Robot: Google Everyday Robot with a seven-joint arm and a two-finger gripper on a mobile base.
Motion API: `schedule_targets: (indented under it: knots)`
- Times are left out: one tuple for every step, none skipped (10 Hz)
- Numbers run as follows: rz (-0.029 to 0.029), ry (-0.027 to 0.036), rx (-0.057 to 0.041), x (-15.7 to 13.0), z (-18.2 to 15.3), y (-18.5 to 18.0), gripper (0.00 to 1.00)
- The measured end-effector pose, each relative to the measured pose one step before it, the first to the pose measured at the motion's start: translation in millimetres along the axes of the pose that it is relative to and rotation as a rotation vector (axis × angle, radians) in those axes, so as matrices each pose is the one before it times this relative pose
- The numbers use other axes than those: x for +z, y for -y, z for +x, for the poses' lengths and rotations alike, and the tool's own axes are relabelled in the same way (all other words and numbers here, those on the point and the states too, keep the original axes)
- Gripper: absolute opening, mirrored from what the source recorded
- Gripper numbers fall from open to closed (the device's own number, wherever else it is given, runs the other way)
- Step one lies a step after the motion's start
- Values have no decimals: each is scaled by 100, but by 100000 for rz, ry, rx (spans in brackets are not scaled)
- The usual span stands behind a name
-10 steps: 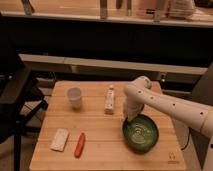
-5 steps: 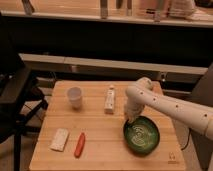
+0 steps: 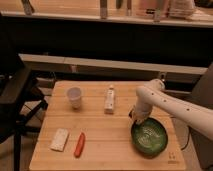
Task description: Drag the ceramic bowl in a circle
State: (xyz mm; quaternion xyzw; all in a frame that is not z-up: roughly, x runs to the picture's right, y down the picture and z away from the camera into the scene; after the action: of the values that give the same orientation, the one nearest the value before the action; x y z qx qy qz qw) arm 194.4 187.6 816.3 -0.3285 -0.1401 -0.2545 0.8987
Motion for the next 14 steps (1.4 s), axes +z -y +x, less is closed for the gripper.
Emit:
schedule_targets:
  knots:
    - [-447, -194, -1510, -185, -129, 516, 0]
    - [209, -67, -2402, -54, -441, 1028, 0]
    - [32, 97, -2527, -31, -684, 1212, 0]
    - [-174, 191, -1207, -24, -436, 312, 0]
    - [-447, 50, -945, -34, -450, -293, 0]
    - [-521, -87, -1271, -137, -619, -337, 0]
    - [-79, -85, -495, -92, -239, -36, 0]
    - [-365, 60, -1058, -34, -799, 383, 0]
    - [-248, 181, -454, 58, -889, 590, 0]
    - [94, 213, -48, 2, -467, 258, 0]
    - [49, 82, 613, 5, 42, -127, 0]
    - [280, 94, 447, -104, 372, -178, 0]
    - [-159, 160, -158, -46, 866, -716, 0]
    - [-25, 220, 826, -65, 1104, -1037, 0]
